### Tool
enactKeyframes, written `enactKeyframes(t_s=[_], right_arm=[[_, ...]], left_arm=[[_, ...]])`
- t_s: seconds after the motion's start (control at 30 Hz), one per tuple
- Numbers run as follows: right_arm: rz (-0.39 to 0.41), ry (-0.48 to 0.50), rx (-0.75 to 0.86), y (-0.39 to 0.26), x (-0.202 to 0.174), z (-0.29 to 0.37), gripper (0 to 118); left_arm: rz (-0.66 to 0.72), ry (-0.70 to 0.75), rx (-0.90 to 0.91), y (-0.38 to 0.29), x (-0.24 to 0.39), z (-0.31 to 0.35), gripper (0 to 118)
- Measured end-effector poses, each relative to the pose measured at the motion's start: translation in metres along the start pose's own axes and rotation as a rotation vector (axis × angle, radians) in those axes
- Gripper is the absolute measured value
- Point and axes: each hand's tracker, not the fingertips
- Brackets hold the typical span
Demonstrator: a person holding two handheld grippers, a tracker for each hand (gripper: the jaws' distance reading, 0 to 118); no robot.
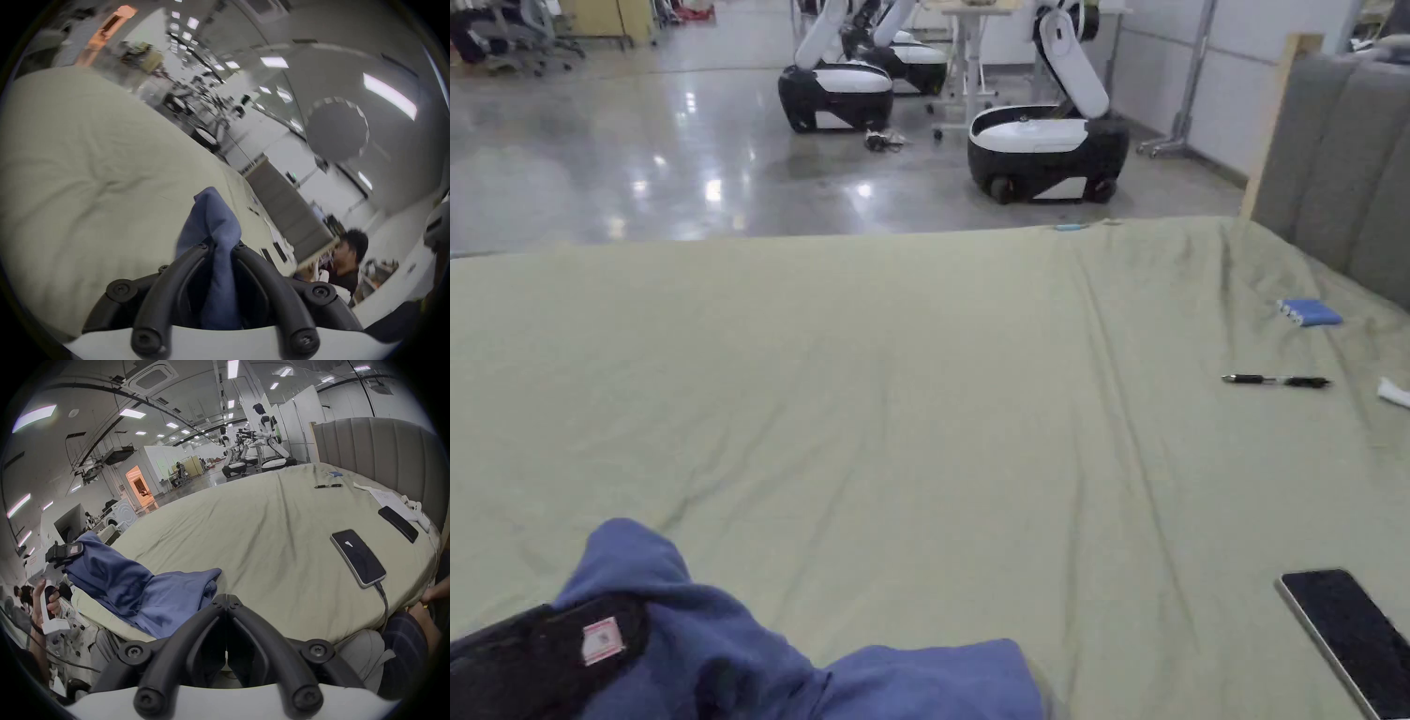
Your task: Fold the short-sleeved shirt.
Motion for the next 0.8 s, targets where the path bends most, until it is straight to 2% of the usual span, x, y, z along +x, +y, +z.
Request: enactKeyframes(t_s=[0.13, 0.23, 0.3, 0.33, 0.37, 0.4, 0.47, 0.6, 0.63, 0.67, 0.7, 0.8], right_arm=[[-0.018, -0.011, 0.007, -0.002, 0.005, 0.010, 0], [-0.019, -0.038, 0.008, -0.003, 0.007, 0.019, 0], [-0.027, -0.048, 0.011, -0.005, 0.010, 0.025, 0], [-0.033, -0.055, 0.011, -0.006, 0.013, 0.027, 0], [-0.039, -0.065, 0.010, -0.008, 0.018, 0.028, 0], [-0.046, -0.072, 0.010, -0.011, 0.026, 0.027, 0], [-0.073, -0.077, 0.006, -0.015, 0.035, 0.024, 0], [-0.115, -0.025, 0.019, -0.021, 0.047, 0.021, 0], [-0.120, -0.022, 0.021, -0.023, 0.048, 0.020, 0], [-0.125, -0.021, 0.018, -0.025, 0.052, 0.017, 0], [-0.127, -0.023, 0.012, -0.026, 0.052, 0.015, 0], [-0.111, -0.035, -0.004, -0.029, 0.049, 0.011, 0]], left_arm=[[0.004, -0.041, -0.222, -0.045, 0.017, -0.106, 11], [-0.008, 0.022, -0.306, -0.076, 0.014, -0.160, 12], [-0.006, 0.029, -0.323, -0.080, 0.008, -0.174, 25], [-0.012, -0.001, -0.328, -0.078, 0.008, -0.173, 37], [0.009, -0.087, -0.322, -0.075, 0.009, -0.169, 53], [0.026, -0.148, -0.293, -0.070, 0.010, -0.160, 59], [0.024, -0.201, -0.239, -0.057, 0.011, -0.146, 58], [0.009, -0.051, -0.223, -0.052, -0.001, -0.144, 55], [0.017, -0.044, -0.268, -0.057, -0.005, -0.152, 47], [0.027, -0.045, -0.307, -0.066, -0.007, -0.161, 24], [0.035, -0.044, -0.361, -0.082, -0.004, -0.175, 12], [-0.058, 0.020, -0.526, -0.116, 0.001, -0.207, 12]])
